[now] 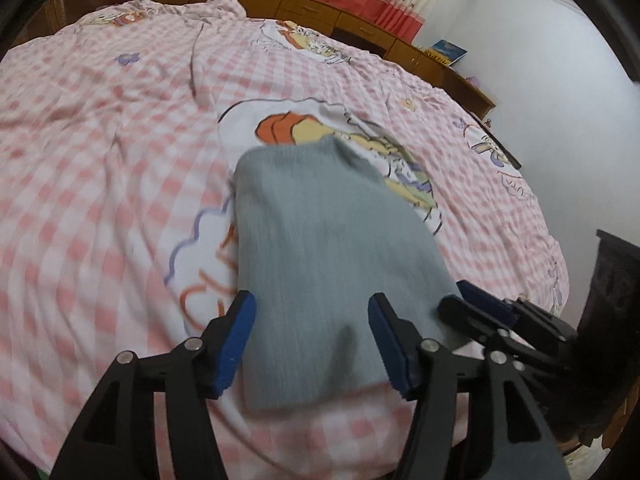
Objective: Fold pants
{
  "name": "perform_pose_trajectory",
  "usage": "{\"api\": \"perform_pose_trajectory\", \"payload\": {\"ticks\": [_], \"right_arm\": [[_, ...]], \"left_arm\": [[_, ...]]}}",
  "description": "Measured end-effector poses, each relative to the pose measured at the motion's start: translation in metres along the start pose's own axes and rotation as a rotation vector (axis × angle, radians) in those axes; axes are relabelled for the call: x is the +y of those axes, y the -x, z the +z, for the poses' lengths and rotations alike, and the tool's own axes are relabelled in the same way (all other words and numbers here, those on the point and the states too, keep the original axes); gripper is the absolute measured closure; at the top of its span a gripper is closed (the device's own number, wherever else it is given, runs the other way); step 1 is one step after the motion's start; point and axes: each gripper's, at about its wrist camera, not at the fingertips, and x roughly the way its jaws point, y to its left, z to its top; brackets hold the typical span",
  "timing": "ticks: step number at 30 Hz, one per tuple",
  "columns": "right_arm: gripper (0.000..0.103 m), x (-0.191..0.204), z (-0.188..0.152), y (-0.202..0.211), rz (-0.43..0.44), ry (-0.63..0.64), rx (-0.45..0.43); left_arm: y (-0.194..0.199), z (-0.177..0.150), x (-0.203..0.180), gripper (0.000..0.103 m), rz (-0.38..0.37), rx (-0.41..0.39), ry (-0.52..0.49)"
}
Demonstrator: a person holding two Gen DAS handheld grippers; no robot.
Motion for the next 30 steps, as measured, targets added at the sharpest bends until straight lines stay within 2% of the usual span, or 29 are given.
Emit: {"api": "perform_pose_trajectory", "payload": {"ticks": [2,6,8,11,14,16,18,20,30], "right_arm": [[0.074,-0.008,-0.007,-0.007,0.006,-0.039,0.008],[0.073,-0.019,-0.011,-0.009,0.058,-0.111,0.012],[0.073,-0.017,-0.011,-0.004,0.052,-0.108,0.009],[0.073,-0.011,-0.012,0.005,0.042,-0.1,0.016],[0.066,-0.005,-0.015,0.013,0.02,-0.09,0.029],[0.054,-0.002,-0.019,0.018,0.002,-0.091,0.031],[0.049,-0.001,-0.024,0.021,-0.027,-0.095,0.042],[0.049,-0.002,-0.029,0.021,-0.05,-0.097,0.059],[0.048,-0.012,-0.05,0.0,-0.13,-0.136,0.161]], "left_arm": [[-0.004,-0.009,0.0,0.038,0.041,0.019,-0.009],[-0.016,-0.023,0.01,0.038,0.049,0.059,0.034],[-0.013,-0.027,0.013,0.038,0.043,0.051,0.055],[-0.003,-0.029,0.007,0.038,0.07,0.037,0.025],[0.006,-0.033,-0.002,0.033,0.099,0.026,-0.015],[0.01,-0.036,-0.006,0.029,0.1,0.026,-0.024],[0.012,-0.041,-0.01,0.026,0.112,0.03,-0.029],[0.012,-0.045,-0.011,0.02,0.144,0.039,-0.03],[-0.005,-0.062,-0.006,0.014,0.254,0.09,-0.034]]}}
